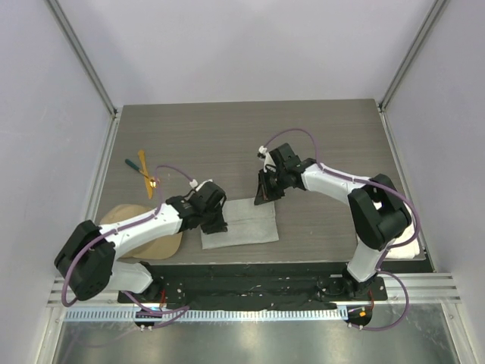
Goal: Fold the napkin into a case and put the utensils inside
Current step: Rotate the 2/3-rectangle-folded napkin at the center of the board.
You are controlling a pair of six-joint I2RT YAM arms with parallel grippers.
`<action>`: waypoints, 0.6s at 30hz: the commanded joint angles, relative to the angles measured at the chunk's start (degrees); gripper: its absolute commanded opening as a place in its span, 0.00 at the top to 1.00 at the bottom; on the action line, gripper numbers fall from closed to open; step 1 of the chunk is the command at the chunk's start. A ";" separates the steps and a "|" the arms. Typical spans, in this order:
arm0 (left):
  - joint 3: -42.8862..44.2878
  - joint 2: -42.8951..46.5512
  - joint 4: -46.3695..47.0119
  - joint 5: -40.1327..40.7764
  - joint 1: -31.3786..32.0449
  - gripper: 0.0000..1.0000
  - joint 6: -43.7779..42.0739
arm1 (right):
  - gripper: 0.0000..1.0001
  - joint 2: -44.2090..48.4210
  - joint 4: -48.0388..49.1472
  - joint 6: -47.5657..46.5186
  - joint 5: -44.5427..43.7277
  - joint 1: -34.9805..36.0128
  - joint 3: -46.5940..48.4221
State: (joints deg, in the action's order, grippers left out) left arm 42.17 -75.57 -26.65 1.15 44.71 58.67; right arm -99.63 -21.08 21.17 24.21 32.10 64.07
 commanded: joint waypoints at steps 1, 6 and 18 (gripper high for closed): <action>-0.42 -2.03 -1.48 6.32 -0.23 1.00 2.67 | 0.99 1.37 1.48 -2.45 0.32 0.51 -2.63; 3.17 -11.24 -0.15 9.13 -0.85 1.00 -2.06 | 0.99 2.34 7.27 1.67 -2.40 0.60 -9.13; 20.13 -26.02 -1.82 14.41 -5.15 1.00 -19.02 | 0.99 11.21 15.99 16.26 -17.60 1.30 -26.71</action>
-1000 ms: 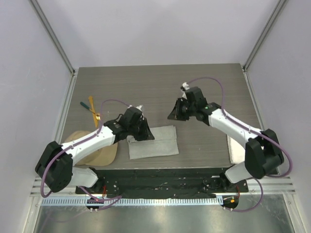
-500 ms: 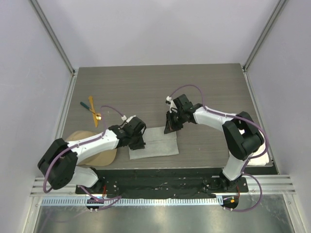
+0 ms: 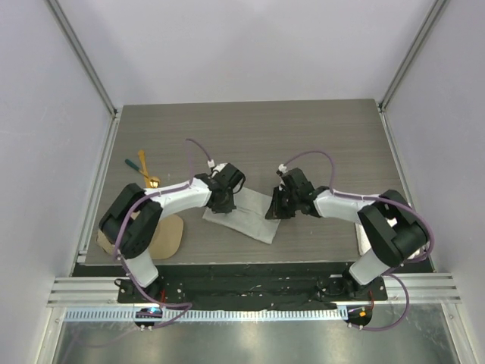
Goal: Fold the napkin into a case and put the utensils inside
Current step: Rotate the 2/3-rectangle-folded napkin at the center of the board.
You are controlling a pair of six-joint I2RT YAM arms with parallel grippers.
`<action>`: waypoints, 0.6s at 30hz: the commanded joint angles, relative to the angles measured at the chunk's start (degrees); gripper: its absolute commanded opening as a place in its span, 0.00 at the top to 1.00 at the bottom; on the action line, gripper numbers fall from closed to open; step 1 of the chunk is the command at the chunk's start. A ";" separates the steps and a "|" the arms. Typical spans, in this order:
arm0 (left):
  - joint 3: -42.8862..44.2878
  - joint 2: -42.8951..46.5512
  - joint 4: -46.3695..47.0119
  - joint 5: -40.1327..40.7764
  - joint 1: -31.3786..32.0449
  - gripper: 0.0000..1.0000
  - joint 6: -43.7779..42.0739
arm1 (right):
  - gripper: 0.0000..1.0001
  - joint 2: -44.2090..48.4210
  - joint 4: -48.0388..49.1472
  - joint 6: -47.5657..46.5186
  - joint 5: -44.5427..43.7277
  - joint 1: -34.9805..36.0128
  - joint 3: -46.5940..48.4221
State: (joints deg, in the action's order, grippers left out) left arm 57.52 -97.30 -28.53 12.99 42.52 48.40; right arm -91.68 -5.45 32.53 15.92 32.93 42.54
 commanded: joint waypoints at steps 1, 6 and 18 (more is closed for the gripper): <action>7.50 -5.26 -0.29 2.04 -3.49 1.00 -9.89 | 0.99 4.39 -0.43 5.60 -10.46 0.47 -5.80; 17.17 -12.38 -0.91 -5.68 -5.61 1.00 -18.69 | 0.99 10.72 3.86 12.19 -9.16 2.13 -13.70; 31.00 -8.98 -6.35 -6.49 -5.96 0.61 -21.60 | 0.99 12.93 2.57 12.48 -6.25 8.03 -6.17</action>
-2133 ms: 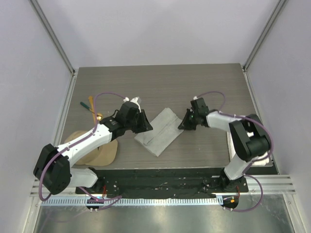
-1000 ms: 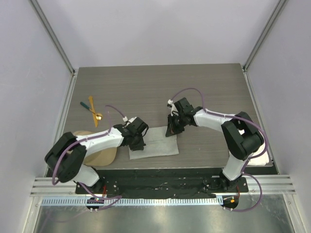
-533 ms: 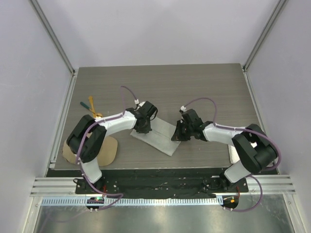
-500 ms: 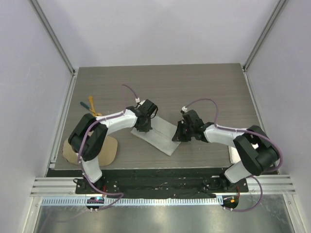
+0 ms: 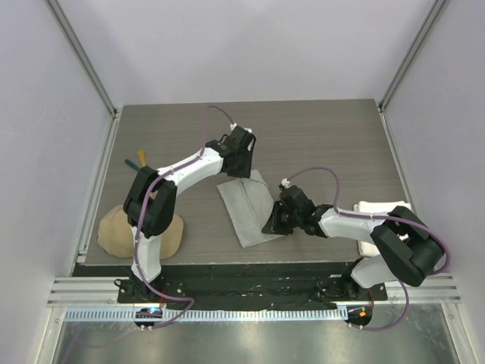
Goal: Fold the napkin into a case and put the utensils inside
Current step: Rotate the 2/3-rectangle-folded napkin at the center of the board, then stuff the 2/3-rectangle-folded napkin at the center of the board.
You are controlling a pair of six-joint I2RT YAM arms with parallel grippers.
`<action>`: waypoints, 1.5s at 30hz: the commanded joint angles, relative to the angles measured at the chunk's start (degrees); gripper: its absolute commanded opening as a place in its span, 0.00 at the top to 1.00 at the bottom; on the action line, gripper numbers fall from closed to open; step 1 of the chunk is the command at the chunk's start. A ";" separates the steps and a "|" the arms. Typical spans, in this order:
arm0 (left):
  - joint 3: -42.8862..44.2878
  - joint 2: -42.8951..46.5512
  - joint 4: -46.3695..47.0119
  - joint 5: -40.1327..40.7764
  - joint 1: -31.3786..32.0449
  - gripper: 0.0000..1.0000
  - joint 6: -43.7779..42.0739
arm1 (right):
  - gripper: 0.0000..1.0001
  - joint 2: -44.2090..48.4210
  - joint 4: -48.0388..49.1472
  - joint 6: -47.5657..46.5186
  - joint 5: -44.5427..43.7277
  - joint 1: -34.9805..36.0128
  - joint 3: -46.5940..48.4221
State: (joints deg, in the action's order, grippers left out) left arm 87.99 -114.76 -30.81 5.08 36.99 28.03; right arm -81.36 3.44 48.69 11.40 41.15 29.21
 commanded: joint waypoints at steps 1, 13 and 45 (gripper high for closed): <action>-0.61 12.07 -5.13 1.51 -0.52 0.55 -0.09 | 0.99 2.79 -9.82 -4.99 -1.90 -0.54 9.00; -33.83 34.50 6.19 -9.13 -12.64 0.39 22.76 | 0.67 -13.63 -19.96 -26.52 4.52 -4.42 33.88; -43.25 62.47 -5.66 -2.80 -19.24 0.43 22.94 | 0.46 -45.90 -42.90 -31.73 -36.52 16.42 68.26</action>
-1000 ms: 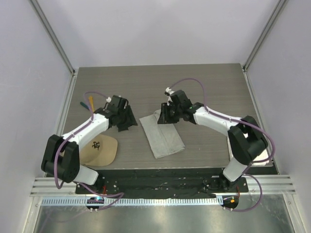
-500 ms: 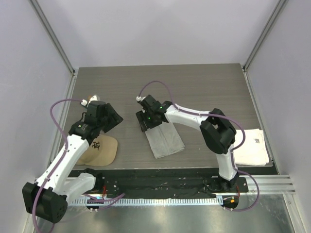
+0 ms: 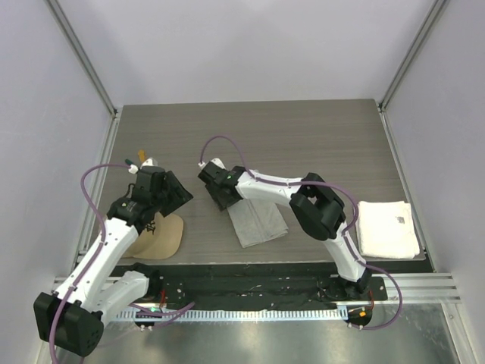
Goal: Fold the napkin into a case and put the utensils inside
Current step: Stuff the 2/3-rectangle-folded napkin at the center of the board.
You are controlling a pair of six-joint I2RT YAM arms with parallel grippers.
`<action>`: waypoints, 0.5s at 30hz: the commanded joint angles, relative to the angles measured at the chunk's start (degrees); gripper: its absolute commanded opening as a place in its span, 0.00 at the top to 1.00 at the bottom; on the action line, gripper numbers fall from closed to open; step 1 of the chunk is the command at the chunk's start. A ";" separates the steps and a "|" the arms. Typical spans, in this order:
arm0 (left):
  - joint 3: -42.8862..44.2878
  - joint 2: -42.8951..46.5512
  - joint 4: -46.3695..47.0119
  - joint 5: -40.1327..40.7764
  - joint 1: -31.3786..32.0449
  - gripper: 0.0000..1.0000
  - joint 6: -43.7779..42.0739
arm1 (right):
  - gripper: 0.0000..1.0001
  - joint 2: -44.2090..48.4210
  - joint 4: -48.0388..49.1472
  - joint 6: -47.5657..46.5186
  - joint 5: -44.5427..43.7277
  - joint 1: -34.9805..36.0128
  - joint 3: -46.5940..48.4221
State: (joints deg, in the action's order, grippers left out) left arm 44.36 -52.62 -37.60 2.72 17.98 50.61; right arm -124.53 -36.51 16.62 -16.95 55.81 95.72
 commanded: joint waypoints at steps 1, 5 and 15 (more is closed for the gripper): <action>0.90 0.06 0.78 -0.26 -0.22 0.44 0.45 | 0.49 -3.08 -2.86 1.38 -9.23 2.28 1.57; 1.96 -1.96 -0.54 1.06 -0.14 0.43 1.16 | 0.71 -5.02 -2.51 4.20 -10.21 2.46 0.34; -0.68 -8.72 8.68 -9.57 -0.66 0.35 3.97 | 0.99 7.10 14.26 3.06 10.43 -3.51 -14.05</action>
State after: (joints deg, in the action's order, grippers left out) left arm 44.34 -58.74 -35.46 -0.82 17.85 52.38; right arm -121.49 -27.62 19.25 -18.90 56.34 88.66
